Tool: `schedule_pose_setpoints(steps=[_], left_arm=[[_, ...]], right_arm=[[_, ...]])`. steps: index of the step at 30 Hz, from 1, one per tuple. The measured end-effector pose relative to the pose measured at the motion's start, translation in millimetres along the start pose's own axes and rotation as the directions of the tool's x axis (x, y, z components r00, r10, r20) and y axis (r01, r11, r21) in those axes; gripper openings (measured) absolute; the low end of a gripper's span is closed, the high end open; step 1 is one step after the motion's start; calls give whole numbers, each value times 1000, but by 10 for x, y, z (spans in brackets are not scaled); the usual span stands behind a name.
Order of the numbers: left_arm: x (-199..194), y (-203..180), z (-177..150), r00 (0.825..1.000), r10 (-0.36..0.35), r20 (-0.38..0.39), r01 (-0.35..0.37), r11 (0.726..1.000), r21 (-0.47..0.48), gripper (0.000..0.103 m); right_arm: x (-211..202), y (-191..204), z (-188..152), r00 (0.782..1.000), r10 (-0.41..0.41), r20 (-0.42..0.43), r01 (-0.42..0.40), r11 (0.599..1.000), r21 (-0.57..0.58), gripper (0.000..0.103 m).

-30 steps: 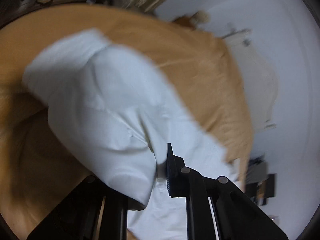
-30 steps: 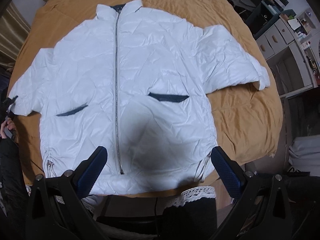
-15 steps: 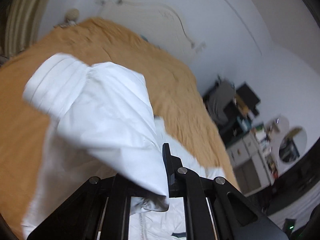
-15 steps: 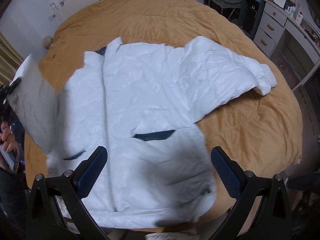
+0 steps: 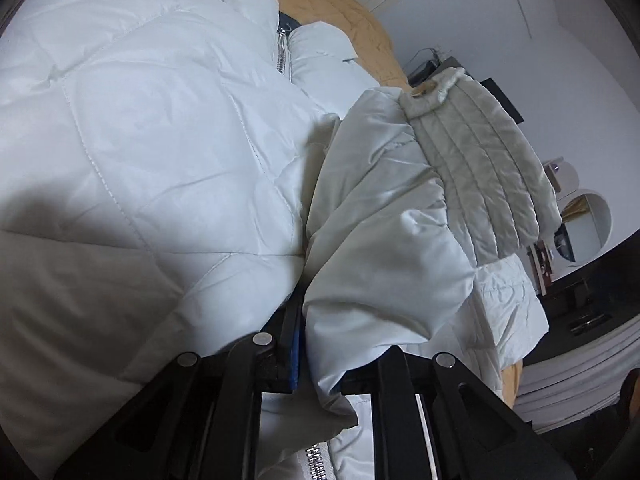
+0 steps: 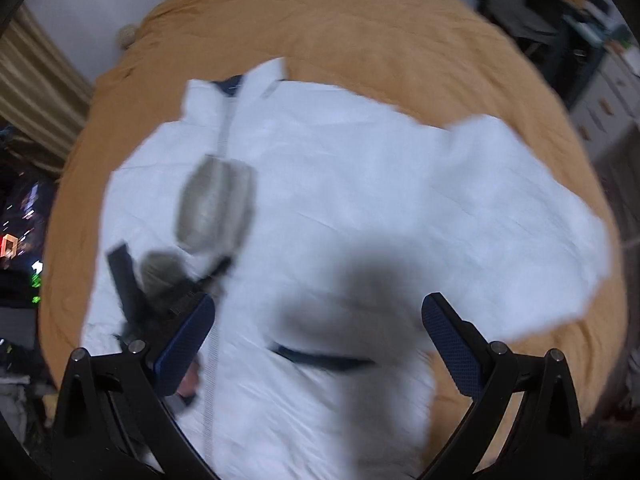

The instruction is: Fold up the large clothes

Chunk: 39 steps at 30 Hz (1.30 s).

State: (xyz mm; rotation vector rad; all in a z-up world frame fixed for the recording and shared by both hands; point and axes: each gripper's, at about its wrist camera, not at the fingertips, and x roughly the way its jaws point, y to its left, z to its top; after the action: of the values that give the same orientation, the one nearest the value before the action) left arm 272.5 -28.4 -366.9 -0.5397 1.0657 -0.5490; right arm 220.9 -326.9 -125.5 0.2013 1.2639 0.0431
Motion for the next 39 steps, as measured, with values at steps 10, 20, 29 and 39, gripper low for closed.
schedule_pose_setpoints(steps=[10,20,29,39], left_arm=[[-202,48,-116,1000,-23,9,23,1000,-4,12],[-1398,-342,-6,983,-4,-181,-16,994,-112,12],[-1015,253,389,741,658,136,-670,709,220,13],[-852,336,308,726,662,187,-687,686,238,13]], right_arm=[[1303,1053,678,978,114,-174,-126,990,-57,53],[1469,218,625,991,-44,-130,51,997,49,12],[1556,-213,257,999,-37,-29,42,985,165,32],[1114,870,-43,975,13,220,29,982,-186,62]])
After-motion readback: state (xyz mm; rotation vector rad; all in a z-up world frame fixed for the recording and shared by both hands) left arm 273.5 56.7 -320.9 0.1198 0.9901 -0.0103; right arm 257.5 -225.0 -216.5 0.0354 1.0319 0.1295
